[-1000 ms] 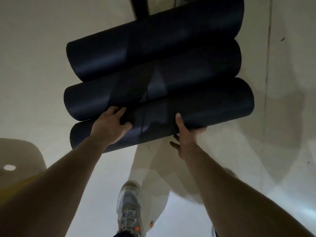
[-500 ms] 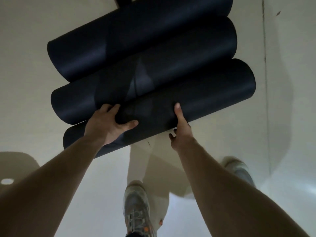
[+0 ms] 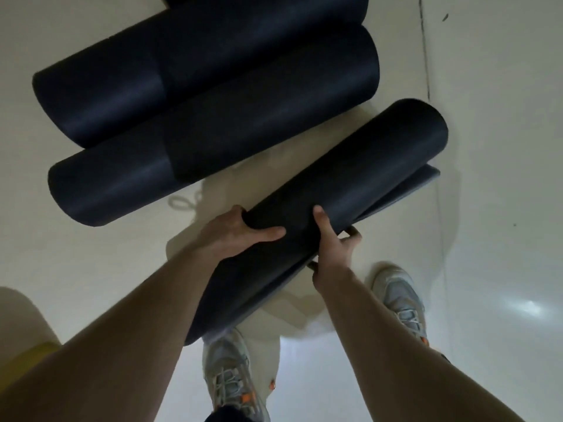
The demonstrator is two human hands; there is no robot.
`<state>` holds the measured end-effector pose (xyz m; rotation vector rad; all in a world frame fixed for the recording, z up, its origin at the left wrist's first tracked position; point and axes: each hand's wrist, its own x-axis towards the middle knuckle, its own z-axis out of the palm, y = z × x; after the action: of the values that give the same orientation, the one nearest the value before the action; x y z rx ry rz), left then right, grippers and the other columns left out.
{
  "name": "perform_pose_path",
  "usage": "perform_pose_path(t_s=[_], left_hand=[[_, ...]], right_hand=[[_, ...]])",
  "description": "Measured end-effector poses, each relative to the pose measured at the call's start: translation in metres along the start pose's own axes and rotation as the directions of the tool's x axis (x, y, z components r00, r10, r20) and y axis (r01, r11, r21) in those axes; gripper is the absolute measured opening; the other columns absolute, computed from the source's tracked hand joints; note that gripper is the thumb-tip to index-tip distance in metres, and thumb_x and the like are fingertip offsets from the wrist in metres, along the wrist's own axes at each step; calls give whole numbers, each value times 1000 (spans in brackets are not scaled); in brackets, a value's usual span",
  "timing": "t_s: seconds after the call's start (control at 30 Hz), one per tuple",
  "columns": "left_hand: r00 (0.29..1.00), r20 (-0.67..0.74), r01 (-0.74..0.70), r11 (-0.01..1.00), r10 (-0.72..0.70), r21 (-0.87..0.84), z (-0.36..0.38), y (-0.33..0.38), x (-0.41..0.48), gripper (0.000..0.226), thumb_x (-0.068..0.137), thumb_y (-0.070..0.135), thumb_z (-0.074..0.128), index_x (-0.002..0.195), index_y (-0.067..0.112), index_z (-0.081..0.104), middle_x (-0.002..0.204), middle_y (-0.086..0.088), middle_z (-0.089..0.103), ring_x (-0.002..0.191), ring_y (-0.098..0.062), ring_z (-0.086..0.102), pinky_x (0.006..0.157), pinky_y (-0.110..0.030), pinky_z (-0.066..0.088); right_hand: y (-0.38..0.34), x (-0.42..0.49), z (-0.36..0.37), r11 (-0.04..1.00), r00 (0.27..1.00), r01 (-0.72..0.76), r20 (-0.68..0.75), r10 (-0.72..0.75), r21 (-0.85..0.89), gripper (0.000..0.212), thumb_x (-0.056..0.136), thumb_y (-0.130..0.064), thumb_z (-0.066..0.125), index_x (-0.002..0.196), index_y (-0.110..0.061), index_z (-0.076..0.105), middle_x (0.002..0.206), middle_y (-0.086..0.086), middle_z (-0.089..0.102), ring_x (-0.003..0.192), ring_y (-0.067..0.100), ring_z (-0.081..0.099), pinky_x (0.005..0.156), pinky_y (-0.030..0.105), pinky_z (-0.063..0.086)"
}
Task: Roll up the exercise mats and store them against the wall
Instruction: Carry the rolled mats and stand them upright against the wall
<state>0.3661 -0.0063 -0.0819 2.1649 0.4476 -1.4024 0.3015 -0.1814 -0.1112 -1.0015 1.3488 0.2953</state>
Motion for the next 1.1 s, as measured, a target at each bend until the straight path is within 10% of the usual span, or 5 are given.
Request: perform_pose_path(t_s=[0.33,0.53,0.83,1.1], left_hand=[[997,-44,-78,969,70,-234,27,15,-131,114,55,75,79,150,30,34,138,4,55,123,-23,56,103,-41,48],[998,-63,-18,883,-13,-468,15,-24,-250,98,52,71,86,133,31,48,123,8,64,108,-18,64,96,-41,55],[910,-266,-129,392,-318,-911,26,-169,-424,96,50,69,87,130,24,54,116,6,68,100,-17,69,91,-41,59],[790,-267,-358,-62,-552,-931,63,-381,-568,89,52,58,92,122,16,58,109,4,74,93,-14,74,87,-37,60]], right_hand=[[-44,-99,-45,925,982,156,-46,-183,-347,110,45,-75,83,142,-36,48,135,3,57,118,30,62,101,49,56],[-55,-214,-46,784,944,330,184,-275,-526,111,47,-76,81,145,-40,43,138,4,53,116,28,61,102,49,55],[22,-385,36,413,684,682,727,-68,-603,97,53,-74,83,138,-58,41,137,0,59,115,25,65,98,46,58],[248,-559,106,93,495,853,852,172,-514,116,39,-83,80,143,-58,35,135,5,57,116,28,64,101,45,56]])
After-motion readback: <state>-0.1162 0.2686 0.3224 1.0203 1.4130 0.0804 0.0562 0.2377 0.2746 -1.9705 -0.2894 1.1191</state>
